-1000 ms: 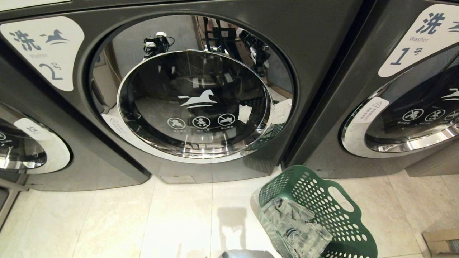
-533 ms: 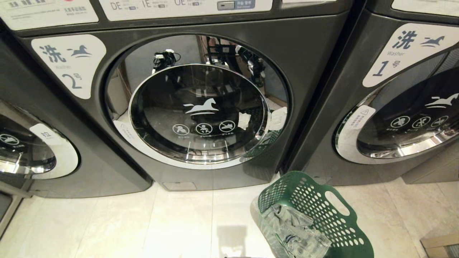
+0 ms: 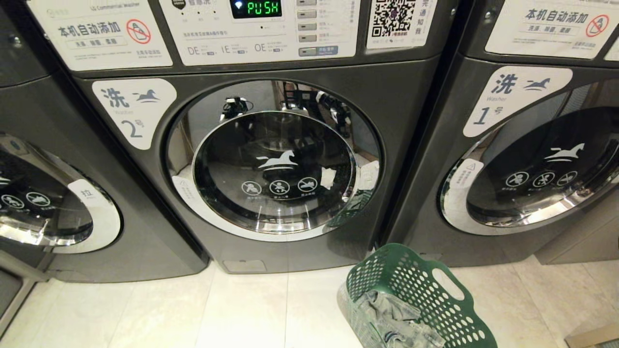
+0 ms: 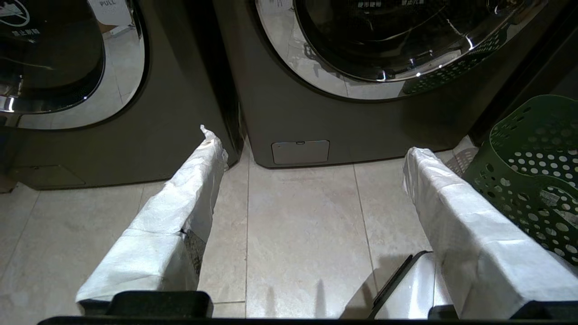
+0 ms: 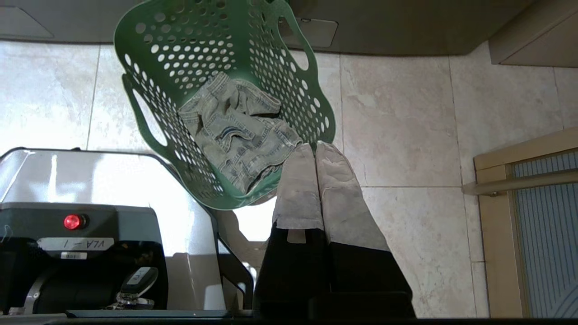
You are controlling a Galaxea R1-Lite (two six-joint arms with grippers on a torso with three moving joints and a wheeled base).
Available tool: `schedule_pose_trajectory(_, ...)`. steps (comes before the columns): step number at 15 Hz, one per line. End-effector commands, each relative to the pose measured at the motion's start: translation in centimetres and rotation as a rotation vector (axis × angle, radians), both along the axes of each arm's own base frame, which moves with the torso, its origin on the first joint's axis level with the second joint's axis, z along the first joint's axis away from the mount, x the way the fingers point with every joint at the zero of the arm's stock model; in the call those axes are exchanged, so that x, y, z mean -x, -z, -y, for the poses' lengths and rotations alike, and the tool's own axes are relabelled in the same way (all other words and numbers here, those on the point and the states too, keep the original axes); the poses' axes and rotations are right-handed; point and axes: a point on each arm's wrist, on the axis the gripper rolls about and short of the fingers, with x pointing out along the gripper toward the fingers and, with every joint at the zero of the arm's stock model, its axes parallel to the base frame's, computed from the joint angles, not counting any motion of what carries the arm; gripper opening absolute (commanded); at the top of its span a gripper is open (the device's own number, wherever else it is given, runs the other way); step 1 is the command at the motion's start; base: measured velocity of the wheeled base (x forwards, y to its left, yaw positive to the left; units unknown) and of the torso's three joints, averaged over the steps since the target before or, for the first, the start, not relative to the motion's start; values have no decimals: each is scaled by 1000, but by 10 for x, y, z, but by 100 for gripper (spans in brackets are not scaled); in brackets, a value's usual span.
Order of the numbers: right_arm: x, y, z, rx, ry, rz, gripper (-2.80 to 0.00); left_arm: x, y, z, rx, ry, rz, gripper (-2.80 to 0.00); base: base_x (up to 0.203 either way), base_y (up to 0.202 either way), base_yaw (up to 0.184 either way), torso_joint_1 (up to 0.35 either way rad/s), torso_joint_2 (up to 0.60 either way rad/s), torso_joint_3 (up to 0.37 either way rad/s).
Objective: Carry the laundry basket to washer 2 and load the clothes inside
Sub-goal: Open the lid of the washing machine
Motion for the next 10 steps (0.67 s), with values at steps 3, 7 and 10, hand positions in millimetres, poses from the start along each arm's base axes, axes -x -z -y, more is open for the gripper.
schedule_pose_trajectory(3,0,0,0,-1,0,-3,-280,0,0,0,0,1,-2,0,0,0,0,3,1,210)
schedule_pose_trajectory(7,0,0,0,-1,0,-3,-280,0,0,0,3,-1,-1,0,0,0,0,-1,1,205)
schedule_pose_trajectory(10,0,0,0,-2,2,-3,-280,0,0,0,1,-2,-2,0,0,0,0,3,7,175)
